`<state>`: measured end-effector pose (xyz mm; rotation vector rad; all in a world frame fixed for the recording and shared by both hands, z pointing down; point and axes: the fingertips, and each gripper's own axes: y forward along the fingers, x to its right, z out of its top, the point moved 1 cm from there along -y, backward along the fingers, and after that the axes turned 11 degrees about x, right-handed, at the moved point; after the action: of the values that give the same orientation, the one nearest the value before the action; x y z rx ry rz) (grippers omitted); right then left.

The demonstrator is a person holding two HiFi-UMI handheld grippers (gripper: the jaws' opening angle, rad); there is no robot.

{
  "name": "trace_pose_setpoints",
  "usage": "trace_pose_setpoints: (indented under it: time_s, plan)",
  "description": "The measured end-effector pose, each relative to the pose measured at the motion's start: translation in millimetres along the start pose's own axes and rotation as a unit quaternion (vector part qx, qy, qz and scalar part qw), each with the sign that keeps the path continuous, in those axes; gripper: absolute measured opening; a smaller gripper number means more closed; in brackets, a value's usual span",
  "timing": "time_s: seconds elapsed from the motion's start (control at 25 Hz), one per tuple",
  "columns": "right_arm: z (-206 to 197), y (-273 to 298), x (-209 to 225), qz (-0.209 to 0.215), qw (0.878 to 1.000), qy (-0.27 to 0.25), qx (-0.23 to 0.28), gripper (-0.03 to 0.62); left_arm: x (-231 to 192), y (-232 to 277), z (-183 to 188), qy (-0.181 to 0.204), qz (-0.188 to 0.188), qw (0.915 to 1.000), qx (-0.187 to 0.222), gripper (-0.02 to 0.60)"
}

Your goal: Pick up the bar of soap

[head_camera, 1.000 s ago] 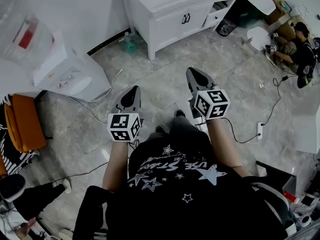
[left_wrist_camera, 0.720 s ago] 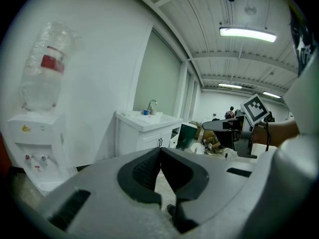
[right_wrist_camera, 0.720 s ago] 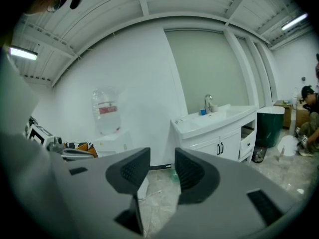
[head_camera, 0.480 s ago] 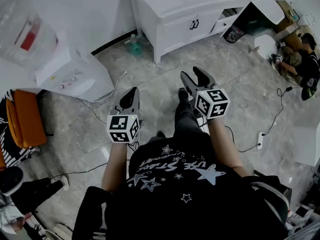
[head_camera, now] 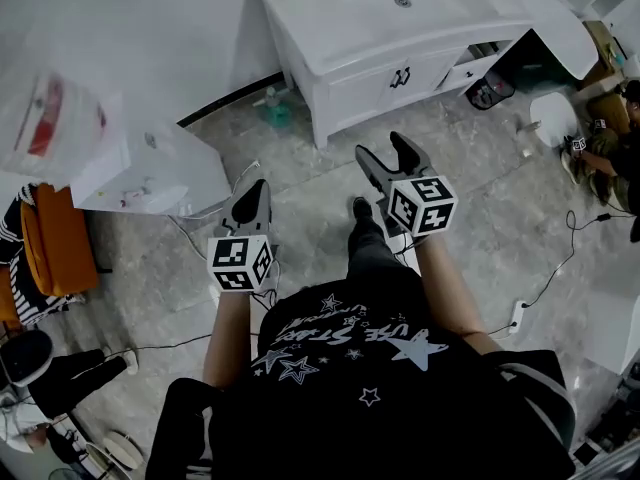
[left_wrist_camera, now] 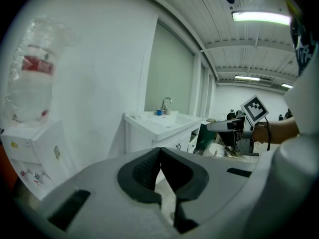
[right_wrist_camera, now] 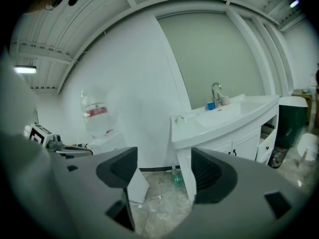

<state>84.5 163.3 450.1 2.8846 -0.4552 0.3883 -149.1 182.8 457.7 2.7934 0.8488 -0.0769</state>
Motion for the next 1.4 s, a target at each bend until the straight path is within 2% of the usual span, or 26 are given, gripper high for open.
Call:
trace_pose_setpoints:
  time_s: [0.16, 0.44, 0.64, 1.0, 1.2, 1.4]
  plan:
    - [15.9, 39.1, 54.2, 0.013, 1.0, 0.0, -0.014, 0.362, -6.7, 58.0, 9.6, -0.007, 0.031, 0.9995, -0.008, 0.009]
    - [36.7, 99.3, 140.2, 0.037, 0.999, 0.01, -0.036, 0.367, 7.0, 154.1, 26.7, -0.002, 0.059, 0.9981, -0.016, 0.009]
    - [48.4, 139.1, 176.5, 0.056, 0.997, 0.016, -0.046, 0.365, 12.9, 192.6, 35.2, -0.001, 0.081, 0.9967, -0.01, 0.009]
    - [53.6, 197.3, 171.4, 0.083, 0.994, 0.019, -0.061, 0.36, -25.7, 193.5, 47.4, 0.0, 0.144, 0.9896, -0.005, 0.009]
    - [56.7, 228.0, 160.8, 0.087, 0.994, 0.031, -0.066, 0.354, -60.0, 208.1, 53.4, 0.006, 0.149, 0.9889, 0.003, 0.009]
    - [68.7, 272.6, 157.4, 0.081, 0.994, 0.023, -0.069, 0.34, -100.3, 246.8, 67.7, 0.008, 0.135, 0.9906, 0.018, 0.009]
